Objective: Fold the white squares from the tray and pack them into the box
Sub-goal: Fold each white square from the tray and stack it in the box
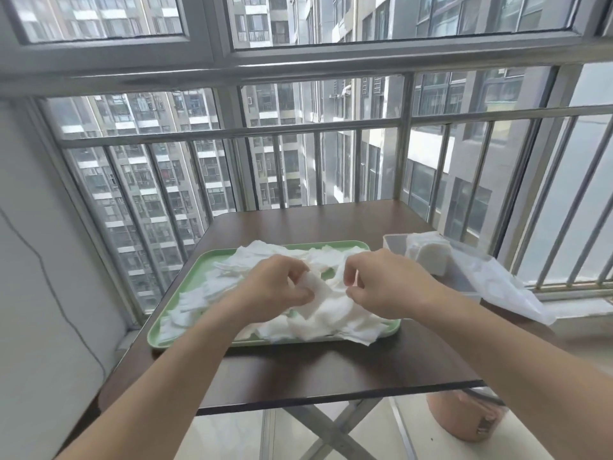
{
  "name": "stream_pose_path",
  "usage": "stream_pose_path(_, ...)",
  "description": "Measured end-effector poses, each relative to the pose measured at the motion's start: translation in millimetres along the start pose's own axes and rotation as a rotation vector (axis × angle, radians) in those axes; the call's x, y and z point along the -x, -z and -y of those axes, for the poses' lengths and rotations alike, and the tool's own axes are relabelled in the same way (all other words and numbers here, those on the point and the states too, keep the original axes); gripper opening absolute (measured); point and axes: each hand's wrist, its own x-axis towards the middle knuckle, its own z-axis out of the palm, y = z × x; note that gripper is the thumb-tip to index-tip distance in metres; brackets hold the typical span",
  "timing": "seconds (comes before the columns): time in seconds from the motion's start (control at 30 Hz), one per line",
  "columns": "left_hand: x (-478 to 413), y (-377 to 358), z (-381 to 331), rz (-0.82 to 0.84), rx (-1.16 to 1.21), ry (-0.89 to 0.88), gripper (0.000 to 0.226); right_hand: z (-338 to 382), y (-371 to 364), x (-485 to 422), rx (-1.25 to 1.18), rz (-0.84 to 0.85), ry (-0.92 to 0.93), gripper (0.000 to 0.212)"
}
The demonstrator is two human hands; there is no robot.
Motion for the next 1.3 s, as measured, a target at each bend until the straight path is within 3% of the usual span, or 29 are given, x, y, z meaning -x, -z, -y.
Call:
stream_pose_path(0.13,6,15,6,-0.114,0.169,0.035,0.009,4,4,1,-0.095,0.108,0.177,0.02)
stream_pose_path(0.27,10,21,12,-0.154,0.278,0.08,0.012,6,6,0,0.014,0.192,0.223,0.038)
stream_pose_path(0.53,6,17,14,-0.176,0.348,0.109,0.008,1,-2,-11,-0.017,0.075,0.235,0.017)
stream_pose_path(0.8,-2,15,9,-0.35,0.472,0.205,0.008,-7,13,-29,-0.628,-0.173,0.044,0.011)
stream_pose_path(1.1,-21,-1,-4,-0.421,0.729,0.192,0.005,2,11,-44,-1.328,-0.094,-0.138,0.02)
stream_pose_path(1.3,-21,-7,-19,-0.315,0.98,0.149,0.005,11,5,-48,-1.52,-0.022,-0.106,0.019)
